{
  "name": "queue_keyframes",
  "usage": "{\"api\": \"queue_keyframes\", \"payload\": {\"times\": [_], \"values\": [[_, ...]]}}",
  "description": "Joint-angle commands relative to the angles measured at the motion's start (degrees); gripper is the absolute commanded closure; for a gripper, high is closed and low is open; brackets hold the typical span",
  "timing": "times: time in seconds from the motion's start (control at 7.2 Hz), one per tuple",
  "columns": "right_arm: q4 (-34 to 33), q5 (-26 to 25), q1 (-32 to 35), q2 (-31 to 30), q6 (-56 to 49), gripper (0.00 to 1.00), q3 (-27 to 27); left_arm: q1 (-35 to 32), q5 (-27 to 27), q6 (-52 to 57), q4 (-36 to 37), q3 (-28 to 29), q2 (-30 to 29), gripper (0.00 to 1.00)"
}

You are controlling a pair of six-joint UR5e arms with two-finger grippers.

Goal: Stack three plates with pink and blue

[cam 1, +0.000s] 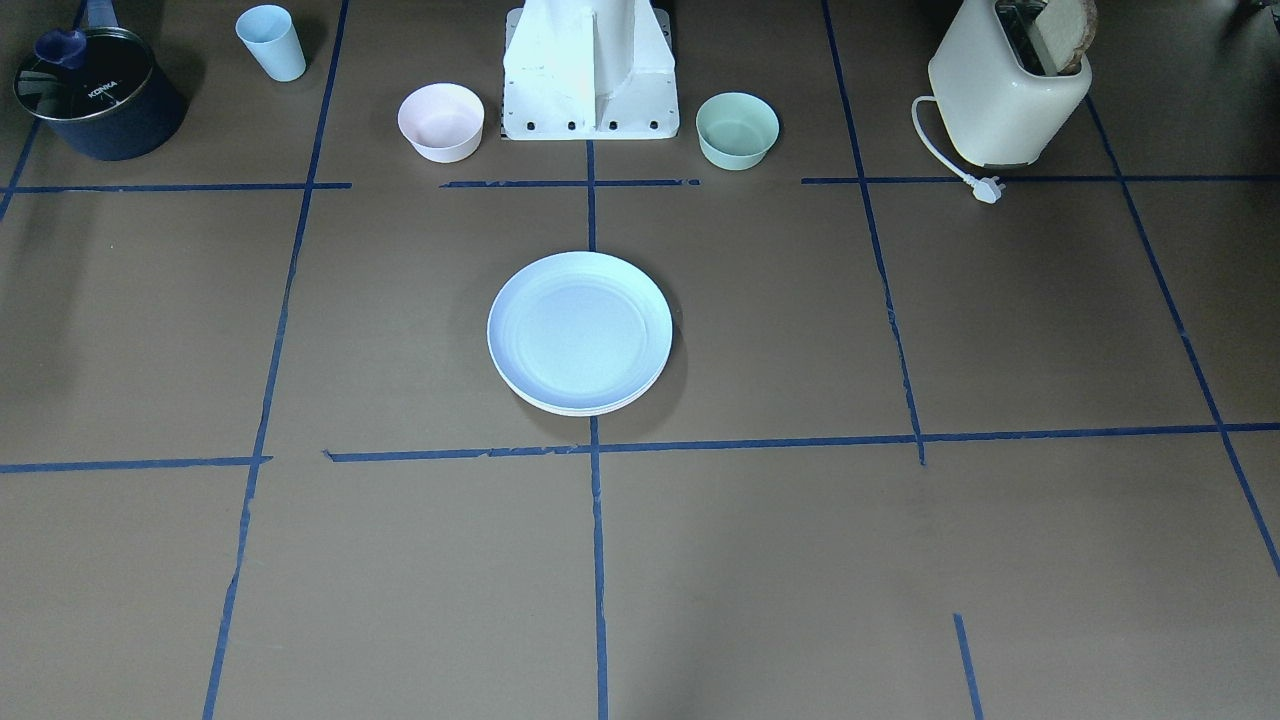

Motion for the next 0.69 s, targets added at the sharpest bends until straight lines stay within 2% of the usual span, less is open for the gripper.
{"api": "queue_keyframes", "payload": {"times": [0.0, 0.56], "values": [[0.06, -0.07, 0.31, -0.65, 0.08, 0.0, -0.14, 0.0, 0.04, 0.0, 0.09, -0.13, 0.25, 0.0], [-0.03, 0.1, 0.31, -1.35, 0.08, 0.0, -0.41, 0.0, -0.05, 0.0, 0.0, -0.22, 1.38, 0.0]]}}
